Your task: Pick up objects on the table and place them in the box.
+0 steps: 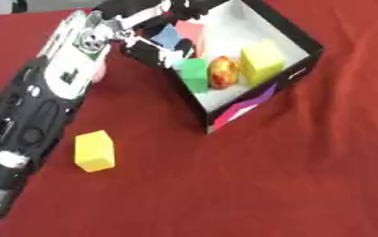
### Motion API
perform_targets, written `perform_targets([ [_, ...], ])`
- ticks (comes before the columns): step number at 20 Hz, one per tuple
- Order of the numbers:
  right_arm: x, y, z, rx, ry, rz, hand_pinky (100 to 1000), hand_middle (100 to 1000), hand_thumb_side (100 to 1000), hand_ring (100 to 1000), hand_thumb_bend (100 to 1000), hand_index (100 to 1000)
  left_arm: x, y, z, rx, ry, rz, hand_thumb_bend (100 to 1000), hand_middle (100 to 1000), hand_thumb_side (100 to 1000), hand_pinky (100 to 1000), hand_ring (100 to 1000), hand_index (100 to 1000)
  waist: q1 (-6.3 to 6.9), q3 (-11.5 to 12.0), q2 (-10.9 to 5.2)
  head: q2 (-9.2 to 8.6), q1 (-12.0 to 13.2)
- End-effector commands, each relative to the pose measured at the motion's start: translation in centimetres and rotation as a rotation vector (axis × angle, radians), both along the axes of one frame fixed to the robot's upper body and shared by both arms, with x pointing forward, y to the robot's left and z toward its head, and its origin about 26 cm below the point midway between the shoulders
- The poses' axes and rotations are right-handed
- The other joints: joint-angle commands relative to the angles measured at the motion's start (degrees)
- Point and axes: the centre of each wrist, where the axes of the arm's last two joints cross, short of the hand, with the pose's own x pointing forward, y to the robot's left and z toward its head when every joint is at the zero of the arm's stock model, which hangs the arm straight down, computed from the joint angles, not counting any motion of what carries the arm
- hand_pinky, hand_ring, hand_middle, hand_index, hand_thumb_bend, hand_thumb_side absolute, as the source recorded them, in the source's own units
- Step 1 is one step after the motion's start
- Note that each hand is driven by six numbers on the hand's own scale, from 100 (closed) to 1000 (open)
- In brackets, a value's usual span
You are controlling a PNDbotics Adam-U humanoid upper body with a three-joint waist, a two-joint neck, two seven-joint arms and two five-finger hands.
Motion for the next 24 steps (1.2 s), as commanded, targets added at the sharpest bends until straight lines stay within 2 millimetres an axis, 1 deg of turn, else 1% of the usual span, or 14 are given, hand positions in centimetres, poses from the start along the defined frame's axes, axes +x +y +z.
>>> perform_targets([
  [1,-0.5,-0.1,0.8,-0.044,-0.024,-0.009,1000,651,530,721,100,729,-1.7,2.8,2.0,-0.029,-0.042,-0.032,100,694,145,806,766,828,-0.02,0.67,-2.1,0.62,-1.23],
  [4,-0.7,-0.3,0.5,-0.058,-0.014,-0.028,1000,651,531,720,100,728,-3.4,6.2,2.1,-0.015,-0.015,-0.042,100,701,163,802,765,821,0.47,1.66,-2.22,1.03,-2.49],
  [6,-0.7,-0.3,0.4,-0.068,-0.009,-0.037,1000,651,531,720,100,728,-4.4,8.4,1.9,0.006,0.012,-0.025,100,728,164,810,777,852,0.74,2.1,-2.27,1.2,-2.99],
  [7,-0.8,-0.3,0.3,-0.072,-0.007,-0.039,1000,651,530,720,100,728,-4.9,9.5,1.8,0.011,0.024,-0.005,100,741,212,816,785,868,0.82,2.2,-2.28,1.26,-3.14],
  [8,-0.8,-0.3,0.3,-0.078,-0.005,-0.04,1000,651,527,720,100,728,-5.3,10.6,1.4,0.01,0.043,0.025,100,755,329,824,793,883,0.89,2.29,-2.27,1.28,-3.27],
  [10,-0.8,-0.2,0.1,-0.091,-0.001,-0.039,1000,650,524,720,100,728,-5.8,12.2,0.4,0.01,0.081,0.083,100,758,369,825,796,887,0.98,2.38,-2.25,1.34,-3.18],
  [12,-0.7,-0.1,-0.1,-0.101,0.004,-0.037,1000,650,522,720,100,728,-6.3,13.2,-0.4,0.032,0.112,0.121,100,755,381,823,795,874,0.93,2.51,-2.17,1.4,-3.0],
  [14,-0.7,0.0,-0.2,-0.107,0.006,-0.037,1000,650,522,720,100,728,-6.7,13.6,-0.7,0.043,0.122,0.134,100,755,381,823,795,874,0.9,2.52,-2.14,1.45,-2.93],
  [16,-0.6,0.1,-0.3,-0.113,0.012,-0.034,1000,650,517,720,100,728,-7.1,14.3,-1.0,0.067,0.131,0.152,100,750,420,821,795,846,0.83,2.58,-2.03,1.42,-2.47],
  [18,-0.6,0.2,-0.4,-0.12,0.016,-0.034,1000,650,517,719,100,728,-7.4,15.0,-1.3,0.085,0.139,0.169,100,751,425,821,796,846,0.78,2.58,-1.93,1.32,-2.14],
  [21,-0.5,0.3,-0.5,-0.126,0.02,-0.032,1000,649,514,719,100,728,-7.2,15.8,-1.7,0.078,0.152,0.211,100,752,387,822,797,855,0.68,2.61,-1.81,0.96,-1.76],
  [24,-0.5,0.4,-0.6,-0.131,0.024,-0.032,1000,649,513,718,100,728,-6.3,16.2,-2.1,0.041,0.149,0.267,100,754,334,824,799,864,0.57,2.72,-1.77,0.74,-1.57],
])
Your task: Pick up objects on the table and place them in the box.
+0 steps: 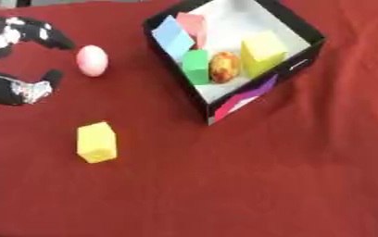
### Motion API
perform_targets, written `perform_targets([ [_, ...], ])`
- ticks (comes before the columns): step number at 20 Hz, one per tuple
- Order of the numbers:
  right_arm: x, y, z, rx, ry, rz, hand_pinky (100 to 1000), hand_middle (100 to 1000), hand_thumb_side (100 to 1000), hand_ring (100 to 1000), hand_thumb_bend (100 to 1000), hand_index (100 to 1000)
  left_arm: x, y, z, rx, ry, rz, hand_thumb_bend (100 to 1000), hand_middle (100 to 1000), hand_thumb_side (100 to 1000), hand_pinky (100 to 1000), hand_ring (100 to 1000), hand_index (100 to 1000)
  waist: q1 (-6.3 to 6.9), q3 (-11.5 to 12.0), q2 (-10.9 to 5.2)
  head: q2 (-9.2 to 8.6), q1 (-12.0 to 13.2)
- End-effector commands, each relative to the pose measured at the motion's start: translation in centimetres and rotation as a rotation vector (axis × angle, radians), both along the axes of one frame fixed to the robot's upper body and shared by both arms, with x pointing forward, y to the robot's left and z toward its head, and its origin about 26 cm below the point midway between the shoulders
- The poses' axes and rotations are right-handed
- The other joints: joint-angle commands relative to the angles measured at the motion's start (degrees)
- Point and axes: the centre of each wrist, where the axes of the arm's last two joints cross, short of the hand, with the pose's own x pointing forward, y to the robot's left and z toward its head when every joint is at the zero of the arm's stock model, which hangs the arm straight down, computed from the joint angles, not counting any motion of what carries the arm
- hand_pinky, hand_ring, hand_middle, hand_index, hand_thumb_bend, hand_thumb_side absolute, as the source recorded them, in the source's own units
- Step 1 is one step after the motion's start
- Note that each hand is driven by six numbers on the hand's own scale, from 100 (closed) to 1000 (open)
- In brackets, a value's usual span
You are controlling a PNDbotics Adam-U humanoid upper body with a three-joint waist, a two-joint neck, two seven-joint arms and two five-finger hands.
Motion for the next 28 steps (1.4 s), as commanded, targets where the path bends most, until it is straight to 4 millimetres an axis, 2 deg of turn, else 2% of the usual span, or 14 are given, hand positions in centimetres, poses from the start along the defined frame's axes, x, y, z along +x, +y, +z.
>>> perform_targets([
  [1,-0.2,0.3,0.7,-0.033,-0.017,0.009,1000,649,513,718,100,728,0.8,0.9,0.8,-0.022,-0.046,0.077,100,759,315,828,803,868,-0.4,0.18,-1.19,-0.73,0.35],
  [4,-0.2,0.4,0.7,-0.037,-0.011,0.011,1000,649,512,718,100,728,2.6,0.6,0.2,-0.044,-0.05,0.129,100,767,312,836,810,867,-0.48,0.24,-1.17,-1.0,0.33],
  [11,0.0,0.6,0.5,-0.043,0.001,0.018,1000,649,509,718,100,729,7.0,-1.0,-0.9,-0.019,-0.067,0.22,300,769,381,869,829,857,-0.53,-0.03,-1.13,-1.66,-0.01],
  [15,0.1,0.8,0.4,-0.055,0.009,0.023,1000,649,507,718,100,729,8.9,-1.3,-1.6,0.023,-0.071,0.277,354,762,339,866,828,846,-0.41,-0.24,-0.96,-1.81,-0.03],
  [18,0.1,0.9,0.4,-0.059,0.015,0.023,1000,649,501,718,100,729,9.9,-1.0,-2.3,0.043,-0.066,0.32,357,753,333,856,820,842,-0.3,-0.36,-0.88,-1.82,0.03],
  [24,0.2,1.1,0.4,-0.063,0.019,0.031,1000,648,505,718,100,729,11.1,-1.1,-2.8,0.061,-0.086,0.378,420,739,254,844,809,837,-0.45,-0.56,-0.82,-1.76,0.45],
  [28,0.3,1.2,0.3,-0.066,0.019,0.037,1000,648,504,718,100,729,11.6,-1.6,-3.1,0.045,-0.103,0.403,413,734,250,839,804,847,-0.64,-0.71,-0.66,-1.84,0.67],
])
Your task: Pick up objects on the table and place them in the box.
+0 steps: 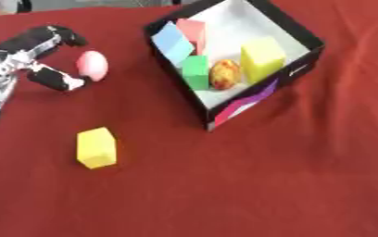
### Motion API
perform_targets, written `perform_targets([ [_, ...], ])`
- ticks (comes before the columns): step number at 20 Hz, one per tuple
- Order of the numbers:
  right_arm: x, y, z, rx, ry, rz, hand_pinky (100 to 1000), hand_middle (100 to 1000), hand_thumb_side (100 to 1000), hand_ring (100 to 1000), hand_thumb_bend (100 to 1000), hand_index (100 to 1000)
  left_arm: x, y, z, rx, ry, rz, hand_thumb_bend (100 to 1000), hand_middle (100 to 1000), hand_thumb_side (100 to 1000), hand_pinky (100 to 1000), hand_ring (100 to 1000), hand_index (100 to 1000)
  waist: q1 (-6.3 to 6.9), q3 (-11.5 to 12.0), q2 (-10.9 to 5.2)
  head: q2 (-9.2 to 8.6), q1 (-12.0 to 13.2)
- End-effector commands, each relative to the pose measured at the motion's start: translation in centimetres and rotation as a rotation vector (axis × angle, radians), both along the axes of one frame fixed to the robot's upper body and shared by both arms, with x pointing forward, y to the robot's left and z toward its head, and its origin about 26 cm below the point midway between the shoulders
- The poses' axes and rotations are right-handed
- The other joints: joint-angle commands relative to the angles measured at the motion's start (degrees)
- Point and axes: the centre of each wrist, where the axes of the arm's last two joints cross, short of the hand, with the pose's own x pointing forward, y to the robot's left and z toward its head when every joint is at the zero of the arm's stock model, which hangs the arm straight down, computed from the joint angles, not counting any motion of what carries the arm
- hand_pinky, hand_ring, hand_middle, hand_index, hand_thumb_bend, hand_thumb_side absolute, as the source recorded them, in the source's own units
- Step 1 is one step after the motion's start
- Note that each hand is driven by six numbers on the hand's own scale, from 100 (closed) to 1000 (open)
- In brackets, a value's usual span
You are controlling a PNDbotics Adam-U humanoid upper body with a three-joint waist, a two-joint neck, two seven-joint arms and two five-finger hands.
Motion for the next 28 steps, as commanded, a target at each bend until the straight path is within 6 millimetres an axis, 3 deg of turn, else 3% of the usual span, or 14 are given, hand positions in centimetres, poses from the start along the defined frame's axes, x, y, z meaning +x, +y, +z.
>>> perform_targets([
  [1,-0.1,0.3,0.9,-0.029,-0.026,0.014,1000,648,503,718,100,729,0.3,0.1,1.4,-0.008,-0.056,0.027,405,733,260,838,803,848,-0.35,-0.13,-0.87,-0.88,0.26],
  [8,0.1,0.6,1.0,-0.032,-0.026,0.026,1000,649,503,718,100,730,1.2,-0.6,0.9,-0.006,-0.042,0.063,353,725,237,832,798,832,-0.53,-0.63,-0.53,-0.97,0.82],
  [11,0.1,0.6,1.0,-0.032,-0.025,0.025,1000,649,502,719,100,731,1.3,-0.6,0.6,0.006,-0.025,0.068,336,720,162,827,794,772,-0.47,-0.64,-0.51,-0.71,0.91],
  [13,0.0,0.5,0.9,-0.034,-0.024,0.023,1000,649,502,719,100,731,1.3,-0.6,0.7,0.01,-0.024,0.062,286,701,174,811,783,705,-0.42,-0.53,-0.58,-0.55,0.97],
  [19,0.0,0.5,0.8,-0.036,-0.022,0.028,1000,650,501,719,100,731,1.0,-0.7,1.3,-0.035,-0.043,0.044,190,629,169,758,737,634,-0.57,-0.44,-0.94,-0.57,0.92],
  [23,-0.1,0.5,0.8,-0.037,-0.022,0.026,1000,650,500,720,100,732,0.1,-0.9,3.1,-0.082,-0.111,-0.003,141,579,139,694,668,585,-0.56,-0.28,-1.06,-0.26,0.85],
  [28,-0.1,0.3,0.9,-0.032,-0.031,0.026,1000,651,503,721,100,732,-1.8,-2.1,6.2,-0.123,-0.221,-0.111,124,559,100,677,644,563,-0.56,-0.06,-1.22,0.24,0.88],
])
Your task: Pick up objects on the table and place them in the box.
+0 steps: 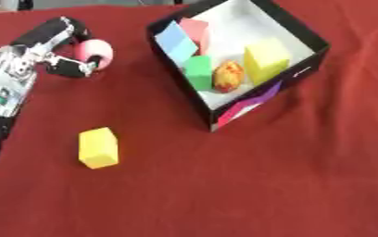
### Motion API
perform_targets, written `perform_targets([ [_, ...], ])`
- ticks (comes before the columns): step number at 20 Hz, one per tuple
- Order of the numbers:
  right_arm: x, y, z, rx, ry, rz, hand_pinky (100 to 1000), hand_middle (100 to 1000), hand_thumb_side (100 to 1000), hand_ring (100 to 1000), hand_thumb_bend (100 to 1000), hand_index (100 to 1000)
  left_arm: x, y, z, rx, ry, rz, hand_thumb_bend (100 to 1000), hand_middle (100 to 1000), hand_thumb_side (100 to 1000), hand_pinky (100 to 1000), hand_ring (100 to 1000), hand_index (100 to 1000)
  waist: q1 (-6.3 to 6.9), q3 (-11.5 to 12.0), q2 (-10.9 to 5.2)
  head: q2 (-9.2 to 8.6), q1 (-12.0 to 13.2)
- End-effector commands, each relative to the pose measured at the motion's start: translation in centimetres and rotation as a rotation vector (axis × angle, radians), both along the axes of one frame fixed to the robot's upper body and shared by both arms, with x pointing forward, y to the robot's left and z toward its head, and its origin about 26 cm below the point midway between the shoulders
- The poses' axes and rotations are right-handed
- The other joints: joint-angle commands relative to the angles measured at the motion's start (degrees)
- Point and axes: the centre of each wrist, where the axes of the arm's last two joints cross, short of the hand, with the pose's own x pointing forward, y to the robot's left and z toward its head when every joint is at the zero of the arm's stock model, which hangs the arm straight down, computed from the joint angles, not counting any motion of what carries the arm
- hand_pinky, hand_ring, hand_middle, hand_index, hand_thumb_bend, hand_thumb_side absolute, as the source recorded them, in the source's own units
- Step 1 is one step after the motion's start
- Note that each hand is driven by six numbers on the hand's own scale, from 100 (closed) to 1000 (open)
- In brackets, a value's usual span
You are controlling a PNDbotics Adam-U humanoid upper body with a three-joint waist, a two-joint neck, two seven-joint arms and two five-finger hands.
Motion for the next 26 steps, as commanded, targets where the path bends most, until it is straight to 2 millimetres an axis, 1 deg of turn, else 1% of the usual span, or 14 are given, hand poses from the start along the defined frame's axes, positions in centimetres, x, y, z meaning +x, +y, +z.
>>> perform_targets([
  [1,-0.3,-0.1,1.2,-0.025,-0.035,0.01,1000,651,504,721,100,732,-1.8,-0.4,3.8,-0.018,-0.125,-0.071,139,555,100,674,639,560,-0.3,0.06,-1.66,0.24,0.11],
  [4,-0.4,-0.3,1.4,-0.009,-0.048,0.008,1000,652,513,722,100,733,-4.0,-3.4,6.3,-0.015,-0.225,-0.201,195,557,100,666,642,559,-0.36,0.1,-1.84,0.57,0.23],
  [6,-0.4,-0.4,1.7,0.008,-0.06,0.008,1000,653,517,723,100,733,-5.3,-6.0,7.3,-0.002,-0.262,-0.301,185,556,100,661,640,558,-0.43,-0.02,-1.98,0.73,0.43],
  [9,-0.5,-0.7,2.2,0.035,-0.078,0.014,1000,654,527,722,100,733,-6.8,-9.1,8.0,-0.006,-0.277,-0.406,157,551,100,655,634,555,-0.55,-0.48,-2.19,1.06,0.7],
  [11,-0.6,-1.0,2.4,0.054,-0.089,0.015,1000,655,531,723,100,734,-7.2,-10.3,8.2,-0.011,-0.275,-0.439,151,551,100,654,633,554,-0.52,-0.82,-2.32,1.12,0.87],
  [12,-0.6,-1.1,2.6,0.063,-0.094,0.015,1000,655,530,723,100,734,-7.3,-10.9,8.2,-0.014,-0.272,-0.452,119,549,100,653,631,553,-0.47,-1.02,-2.36,1.11,0.99],
  [13,-0.7,-1.3,2.8,0.07,-0.101,0.015,1000,656,529,723,100,734,-7.4,-11.5,8.1,-0.016,-0.265,-0.463,101,547,100,651,629,552,-0.43,-1.24,-2.4,1.12,1.14],
  [16,-0.9,-1.7,3.5,0.082,-0.127,0.021,1000,659,531,726,100,736,-7.0,-12.7,7.4,-0.02,-0.233,-0.47,100,545,100,648,626,552,-0.42,-1.91,-2.41,1.06,1.52],
  [18,-1.0,-2.0,3.9,0.061,-0.142,0.032,1000,661,522,728,100,739,-6.4,-13.6,6.5,-0.032,-0.194,-0.459,100,542,105,644,622,551,-0.5,-2.3,-2.37,0.87,1.61],
  [21,-1.0,-2.1,4.1,0.031,-0.155,0.048,1000,662,514,729,100,740,-5.3,-14.5,4.9,-0.06,-0.147,-0.425,100,535,149,633,614,566,-0.73,-2.71,-2.28,0.43,1.63],
  [23,-1.0,-2.1,4.2,0.022,-0.159,0.057,1000,662,513,729,100,740,-4.5,-14.9,3.6,-0.088,-0.107,-0.385,100,534,185,629,611,567,-0.93,-2.92,-2.23,-0.05,1.67],
  [26,-1.0,-2.1,4.3,0.022,-0.162,0.067,1000,662,514,729,100,740,-3.7,-15.3,2.2,-0.124,-0.069,-0.34,100,533,238,628,609,570,-1.17,-3.07,-2.22,-0.51,1.9],
])
